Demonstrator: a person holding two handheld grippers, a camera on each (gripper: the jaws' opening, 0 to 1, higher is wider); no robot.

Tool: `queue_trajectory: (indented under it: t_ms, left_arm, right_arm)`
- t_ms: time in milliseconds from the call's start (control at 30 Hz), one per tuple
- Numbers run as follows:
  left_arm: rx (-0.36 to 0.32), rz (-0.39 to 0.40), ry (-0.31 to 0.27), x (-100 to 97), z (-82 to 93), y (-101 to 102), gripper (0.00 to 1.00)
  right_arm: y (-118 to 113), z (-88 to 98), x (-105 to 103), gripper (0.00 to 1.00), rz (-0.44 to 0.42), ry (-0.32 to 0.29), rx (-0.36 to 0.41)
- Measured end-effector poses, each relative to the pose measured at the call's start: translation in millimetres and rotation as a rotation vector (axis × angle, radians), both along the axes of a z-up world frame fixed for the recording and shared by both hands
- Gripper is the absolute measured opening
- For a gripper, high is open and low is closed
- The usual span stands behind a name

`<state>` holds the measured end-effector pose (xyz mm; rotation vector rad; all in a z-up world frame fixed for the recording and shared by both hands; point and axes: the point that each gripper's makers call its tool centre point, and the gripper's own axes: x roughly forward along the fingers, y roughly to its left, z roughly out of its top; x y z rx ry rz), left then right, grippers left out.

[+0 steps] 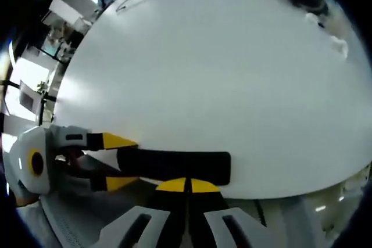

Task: Press the specified remote control buttons in sequence, fully releasing each button before pressing the next.

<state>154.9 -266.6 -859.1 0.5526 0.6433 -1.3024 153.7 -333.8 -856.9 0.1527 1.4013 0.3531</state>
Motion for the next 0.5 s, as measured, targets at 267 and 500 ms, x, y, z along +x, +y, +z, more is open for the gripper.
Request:
queue_trajectory:
  t_ms: [267,500]
  left_arm:
    - [0.002,-0.001,-0.002,0.2,-0.5,0.3,0.25]
    - [0.008,-0.010,-0.013,0.1,0.2,-0.1,0.25]
  right_arm:
    - [-1.3,-0.4,0.9,0.00,-0.022,0.009,0.023]
    - [-0.9,1.1,0.8,0.00,-0.076,0.033,0.074]
